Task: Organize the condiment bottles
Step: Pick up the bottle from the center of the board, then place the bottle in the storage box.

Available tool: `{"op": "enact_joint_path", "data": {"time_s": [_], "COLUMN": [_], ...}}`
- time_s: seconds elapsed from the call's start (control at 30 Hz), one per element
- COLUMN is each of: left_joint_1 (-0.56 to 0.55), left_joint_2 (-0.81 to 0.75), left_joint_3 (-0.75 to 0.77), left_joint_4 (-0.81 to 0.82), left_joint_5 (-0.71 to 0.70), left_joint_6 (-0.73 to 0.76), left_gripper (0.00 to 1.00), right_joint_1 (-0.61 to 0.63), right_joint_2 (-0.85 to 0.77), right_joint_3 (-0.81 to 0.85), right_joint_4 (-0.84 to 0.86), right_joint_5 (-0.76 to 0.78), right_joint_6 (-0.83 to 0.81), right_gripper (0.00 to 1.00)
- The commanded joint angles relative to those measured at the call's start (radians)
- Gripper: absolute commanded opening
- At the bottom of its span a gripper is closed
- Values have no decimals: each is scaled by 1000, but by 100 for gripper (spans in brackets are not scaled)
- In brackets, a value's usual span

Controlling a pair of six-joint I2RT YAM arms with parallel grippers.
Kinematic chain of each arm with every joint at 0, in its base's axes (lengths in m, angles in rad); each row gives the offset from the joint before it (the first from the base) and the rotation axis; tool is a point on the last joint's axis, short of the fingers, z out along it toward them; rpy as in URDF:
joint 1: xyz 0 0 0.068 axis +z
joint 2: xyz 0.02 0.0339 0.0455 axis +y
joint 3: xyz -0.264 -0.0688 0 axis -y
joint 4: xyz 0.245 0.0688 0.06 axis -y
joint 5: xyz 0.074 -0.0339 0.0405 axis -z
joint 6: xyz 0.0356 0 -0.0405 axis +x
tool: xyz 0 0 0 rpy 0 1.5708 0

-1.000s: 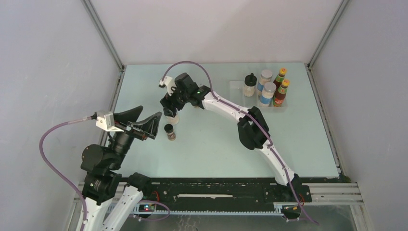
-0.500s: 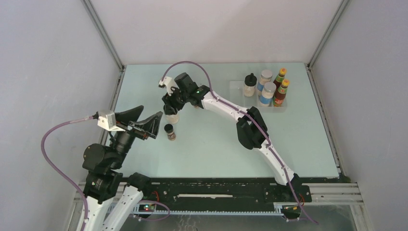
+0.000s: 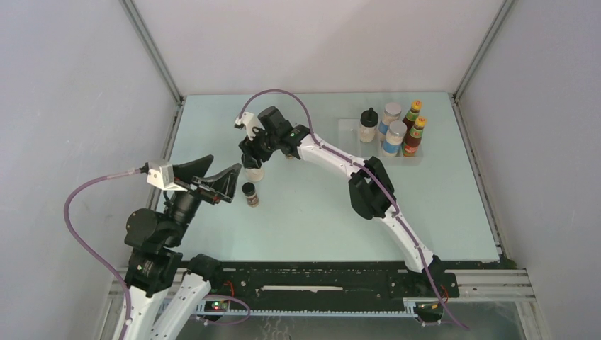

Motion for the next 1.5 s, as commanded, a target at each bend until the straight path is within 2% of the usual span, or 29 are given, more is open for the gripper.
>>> {"op": "enact_joint_path", "data": {"time_s": [0.0, 0.53, 0.9, 1.07, 1.27, 1.47], "left_joint_1": [4, 4, 4, 4, 4, 4], "left_joint_2": [4, 2, 12, 22, 35, 49], "left_joint_3": [6, 20, 2, -12, -24, -29], "left_joint_4": [25, -2, 1, 16, 26, 36], "left_joint_5": [-6, -63, -60, -49, -41, -38], "left_joint_6": [17, 11, -15, -30, -35, -40], "left_gripper": [99, 99, 98, 98, 98, 98], "right_joint_1": [-2, 2, -14, -67, -174, -277], "right_joint_2": [-62, -395, -655, -777, -918, -993], "right_joint_3": [13, -197, -447, -590, -762, -874], "right_joint_4": [1, 56, 129, 185, 253, 283], "right_joint_5": [5, 132, 364, 466, 508, 551], "right_joint_6": [-4, 9, 57, 98, 153, 170], "right_gripper": [0, 0, 0, 0, 0, 0]}}
